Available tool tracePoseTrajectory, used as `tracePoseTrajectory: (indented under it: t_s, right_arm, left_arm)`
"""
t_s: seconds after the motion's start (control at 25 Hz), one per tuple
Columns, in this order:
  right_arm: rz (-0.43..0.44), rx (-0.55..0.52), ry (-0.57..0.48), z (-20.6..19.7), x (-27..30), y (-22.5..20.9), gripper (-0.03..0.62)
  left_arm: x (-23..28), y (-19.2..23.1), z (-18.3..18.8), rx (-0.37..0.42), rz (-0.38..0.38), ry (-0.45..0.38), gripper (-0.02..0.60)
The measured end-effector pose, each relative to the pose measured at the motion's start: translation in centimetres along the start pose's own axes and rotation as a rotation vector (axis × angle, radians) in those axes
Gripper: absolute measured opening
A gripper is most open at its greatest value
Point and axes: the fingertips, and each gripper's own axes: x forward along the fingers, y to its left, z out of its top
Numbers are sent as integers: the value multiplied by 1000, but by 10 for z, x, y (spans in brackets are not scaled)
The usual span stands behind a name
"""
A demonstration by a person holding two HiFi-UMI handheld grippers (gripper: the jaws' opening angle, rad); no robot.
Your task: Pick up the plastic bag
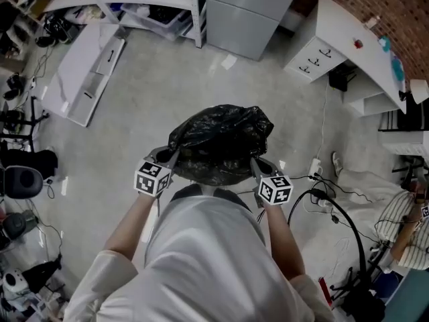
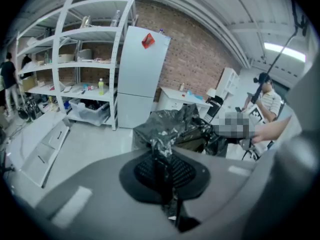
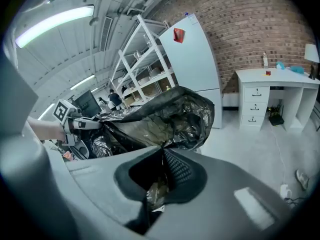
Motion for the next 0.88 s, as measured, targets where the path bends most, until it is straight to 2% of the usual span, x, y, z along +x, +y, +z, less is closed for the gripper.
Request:
tracePoseTrajectory:
  t_s: [0.28,0.44,0.68,0.88]
  right_arm:
    - [55,-20,-22,15,-15,24,6]
    - [109,-45,-33,27,-17,44,6]
    - [276,-113,-52,55,-10,89,6]
    - [396,-193,-30,72,-6,106,6]
  left_arm:
    - [-47,3,16,-43,46,-71,6]
    - [-68,2,15,-56,81,-79,6]
    - [-98,-2,12,-109,176,-114,6]
    - [-121,-18,14,-151,256,-148,6]
